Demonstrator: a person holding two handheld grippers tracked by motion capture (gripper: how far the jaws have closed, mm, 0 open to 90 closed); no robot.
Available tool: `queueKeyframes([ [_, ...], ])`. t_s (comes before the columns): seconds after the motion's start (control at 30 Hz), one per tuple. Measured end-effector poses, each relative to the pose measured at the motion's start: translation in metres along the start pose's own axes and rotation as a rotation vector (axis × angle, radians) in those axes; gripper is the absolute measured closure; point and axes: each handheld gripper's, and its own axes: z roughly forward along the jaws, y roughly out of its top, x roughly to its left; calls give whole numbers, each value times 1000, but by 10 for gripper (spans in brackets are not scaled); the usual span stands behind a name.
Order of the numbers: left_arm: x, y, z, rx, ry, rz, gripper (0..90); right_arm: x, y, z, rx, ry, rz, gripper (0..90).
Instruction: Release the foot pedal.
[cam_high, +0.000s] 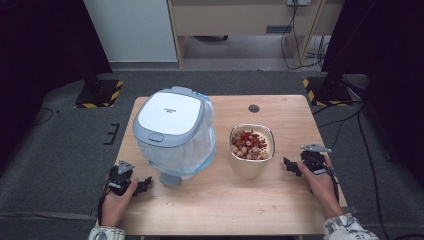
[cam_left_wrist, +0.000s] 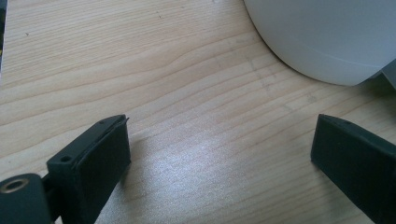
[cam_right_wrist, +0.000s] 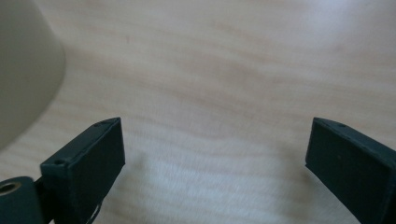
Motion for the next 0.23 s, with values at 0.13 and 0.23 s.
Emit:
queueKeyframes([
  [0.13, 0, 0, 0, 0, 0, -1, 36, 3, 0, 3, 56, -3, -16, 33],
  [0.23, 0, 0, 0, 0, 0, -1, 35, 3, -1, 3, 56, -6, -17, 31],
])
